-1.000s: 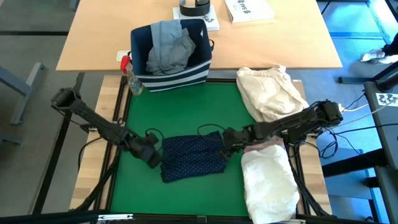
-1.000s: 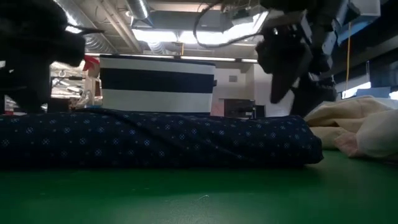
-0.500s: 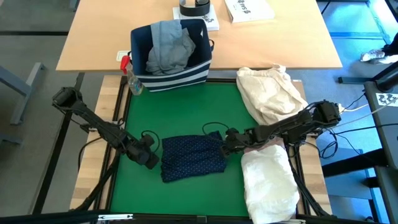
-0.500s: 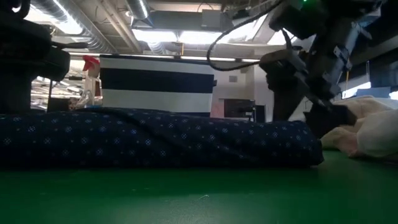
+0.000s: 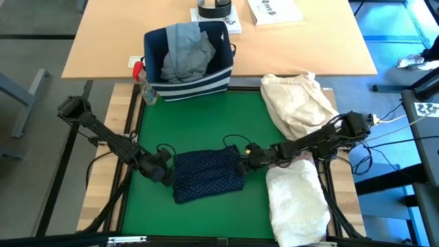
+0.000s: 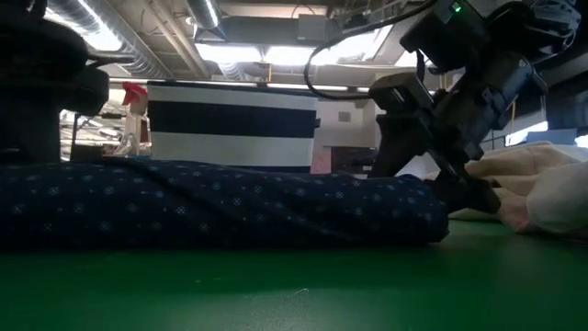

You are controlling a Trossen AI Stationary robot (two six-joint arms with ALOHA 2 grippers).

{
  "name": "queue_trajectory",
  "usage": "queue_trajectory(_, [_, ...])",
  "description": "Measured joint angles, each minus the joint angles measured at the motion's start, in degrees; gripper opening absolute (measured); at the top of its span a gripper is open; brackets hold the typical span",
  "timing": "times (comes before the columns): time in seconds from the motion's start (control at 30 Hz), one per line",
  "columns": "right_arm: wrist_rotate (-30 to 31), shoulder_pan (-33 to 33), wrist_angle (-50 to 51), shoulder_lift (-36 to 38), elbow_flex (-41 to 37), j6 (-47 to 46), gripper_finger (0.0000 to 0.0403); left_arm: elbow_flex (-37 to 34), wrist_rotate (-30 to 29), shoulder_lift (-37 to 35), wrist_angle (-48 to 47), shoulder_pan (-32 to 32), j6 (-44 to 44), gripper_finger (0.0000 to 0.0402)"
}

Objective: Fold laundry
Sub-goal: Fold the blue polo shirt

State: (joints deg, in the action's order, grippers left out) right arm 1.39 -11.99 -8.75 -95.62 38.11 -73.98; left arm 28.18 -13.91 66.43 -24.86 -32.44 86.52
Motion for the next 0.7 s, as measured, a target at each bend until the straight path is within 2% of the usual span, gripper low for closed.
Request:
queue_trajectory(0.23, [0.41, 0.0, -0.33, -0.08, 0.02, 0.71, 0.0298, 0.0, -3.16, 0.0, 6.35, -2.79, 4.86, 0.0218])
queue_trajectory(0.37, [0.35, 0.0, -0.58, -0.12, 0.0, 1.61, 0.0298, -0.7, -8.44, 0.27, 6.62, -5.95, 13.44, 0.0218])
queue_trajectory(0.5, [0.3, 0.0, -0.68, -0.14, 0.0, 2.39, 0.0298, -4.06, -10.85, 1.56, 8.82, -8.8, 22.62, 0.0218])
queue_trajectory(0.7, [0.15, 0.0, -0.8, -0.16, 0.0, 2.55, 0.0298, -9.41, -12.32, 5.95, 22.28, -9.74, 25.5, 0.0218])
